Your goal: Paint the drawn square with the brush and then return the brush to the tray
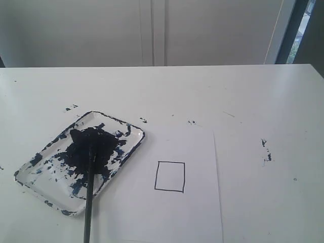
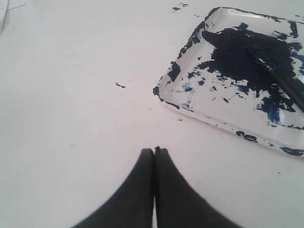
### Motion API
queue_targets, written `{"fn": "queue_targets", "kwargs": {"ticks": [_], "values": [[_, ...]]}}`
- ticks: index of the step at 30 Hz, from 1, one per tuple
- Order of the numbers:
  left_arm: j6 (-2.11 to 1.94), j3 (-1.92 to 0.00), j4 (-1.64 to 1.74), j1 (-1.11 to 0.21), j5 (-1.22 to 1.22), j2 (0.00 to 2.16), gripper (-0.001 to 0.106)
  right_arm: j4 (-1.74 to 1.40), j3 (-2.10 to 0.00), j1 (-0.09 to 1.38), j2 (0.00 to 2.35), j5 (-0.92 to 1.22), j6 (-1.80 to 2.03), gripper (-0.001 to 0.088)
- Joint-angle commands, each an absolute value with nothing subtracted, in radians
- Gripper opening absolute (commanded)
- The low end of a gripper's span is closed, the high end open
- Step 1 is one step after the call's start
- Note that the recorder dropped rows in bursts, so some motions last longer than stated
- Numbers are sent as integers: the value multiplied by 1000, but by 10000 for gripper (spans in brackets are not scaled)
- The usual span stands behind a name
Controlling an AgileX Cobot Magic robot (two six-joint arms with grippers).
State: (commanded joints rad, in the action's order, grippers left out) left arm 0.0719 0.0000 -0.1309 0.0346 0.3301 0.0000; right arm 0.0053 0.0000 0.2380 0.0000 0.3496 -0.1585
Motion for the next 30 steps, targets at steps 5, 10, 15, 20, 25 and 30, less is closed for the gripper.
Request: {"fn": "queue_targets", "kwargs": {"ticks": [5, 10, 15, 20, 25, 30], "values": [[72, 0, -131, 35, 330, 0, 0, 5, 0, 238, 0, 350, -159, 0], [72, 0, -131, 35, 330, 0, 0, 5, 0, 238, 0, 350, -159, 0], [72, 0, -129, 35, 330, 0, 0, 5, 0, 238, 0, 350, -159, 0], [114, 0, -125, 35, 294, 0, 0, 5, 0, 238, 0, 350, -159, 0], [112, 0, -125, 35, 277, 0, 0, -8, 0, 238, 0, 345, -159, 0], [110, 0, -125, 35, 185, 0, 0, -8, 0, 238, 0, 227, -159, 0]]}}
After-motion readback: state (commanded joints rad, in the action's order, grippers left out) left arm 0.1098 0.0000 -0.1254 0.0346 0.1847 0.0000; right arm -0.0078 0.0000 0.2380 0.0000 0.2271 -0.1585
